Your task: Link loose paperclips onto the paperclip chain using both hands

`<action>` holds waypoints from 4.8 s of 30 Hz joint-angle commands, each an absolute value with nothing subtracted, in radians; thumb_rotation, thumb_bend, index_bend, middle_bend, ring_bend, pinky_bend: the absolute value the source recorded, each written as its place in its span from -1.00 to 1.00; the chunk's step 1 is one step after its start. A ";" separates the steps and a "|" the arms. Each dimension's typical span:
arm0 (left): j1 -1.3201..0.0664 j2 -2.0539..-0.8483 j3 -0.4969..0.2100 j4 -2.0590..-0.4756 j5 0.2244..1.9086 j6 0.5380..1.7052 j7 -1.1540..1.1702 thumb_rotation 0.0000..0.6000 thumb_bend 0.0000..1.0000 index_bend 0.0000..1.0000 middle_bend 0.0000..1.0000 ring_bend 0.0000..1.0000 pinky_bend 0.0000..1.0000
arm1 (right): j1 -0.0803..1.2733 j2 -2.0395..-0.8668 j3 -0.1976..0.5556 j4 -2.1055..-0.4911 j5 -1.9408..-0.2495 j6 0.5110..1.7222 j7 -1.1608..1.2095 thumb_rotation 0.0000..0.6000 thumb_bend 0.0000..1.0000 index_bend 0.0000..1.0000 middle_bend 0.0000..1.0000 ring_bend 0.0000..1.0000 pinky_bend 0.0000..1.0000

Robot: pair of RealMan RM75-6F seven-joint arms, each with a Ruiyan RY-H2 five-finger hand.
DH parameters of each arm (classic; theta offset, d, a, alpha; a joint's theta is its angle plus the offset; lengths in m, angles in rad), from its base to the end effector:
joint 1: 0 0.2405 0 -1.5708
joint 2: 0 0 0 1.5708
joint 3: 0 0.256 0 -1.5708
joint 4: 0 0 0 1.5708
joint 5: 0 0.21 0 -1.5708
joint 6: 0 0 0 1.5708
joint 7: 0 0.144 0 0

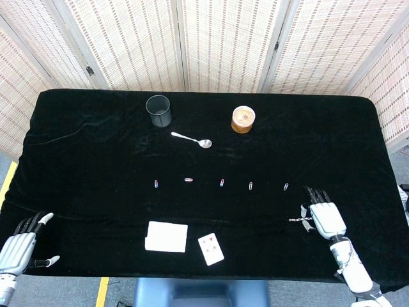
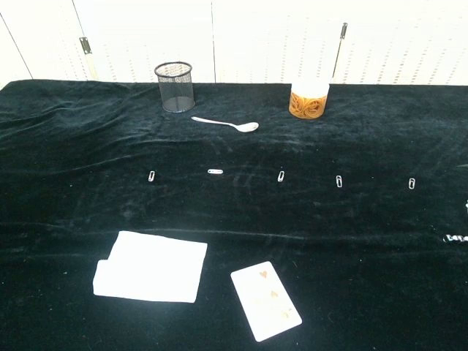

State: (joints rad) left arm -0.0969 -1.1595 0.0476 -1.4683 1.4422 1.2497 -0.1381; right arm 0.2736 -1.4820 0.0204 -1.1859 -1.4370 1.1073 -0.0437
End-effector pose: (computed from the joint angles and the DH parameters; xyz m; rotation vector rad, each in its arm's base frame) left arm -0.3642 0.1593 0.1233 -1.4599 -1.1922 -0.6817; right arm -0.3447 -0.2345 0.0295 1.6734 -1.0153 0.6530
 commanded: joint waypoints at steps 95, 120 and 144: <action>-0.082 -1.140 0.035 -1.444 1.421 1.266 -0.233 1.00 -0.81 -1.00 -0.98 -0.97 -1.00 | 0.544 -1.604 0.166 -1.183 -1.348 1.044 0.037 1.00 0.00 0.70 -0.62 -0.77 -1.00; -0.049 -1.129 0.026 -1.466 1.402 1.312 -0.221 1.00 -0.81 -1.00 -0.98 -0.97 -1.00 | 0.645 -1.715 0.105 -1.292 -1.476 0.989 -0.045 1.00 0.00 0.70 -0.62 -0.77 -1.00; -0.046 -1.133 0.025 -1.458 1.408 1.308 -0.223 1.00 -0.81 -1.00 -0.98 -0.97 -1.00 | 0.594 -1.530 0.014 -1.464 -1.493 1.016 -0.136 1.00 -0.26 -0.93 -1.00 -1.00 -1.00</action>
State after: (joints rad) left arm -0.0472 -1.1340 0.0239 -1.4593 1.4053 1.3062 -0.2202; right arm 0.6121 -1.5606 0.0268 -1.4322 -1.4863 0.9907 -0.1246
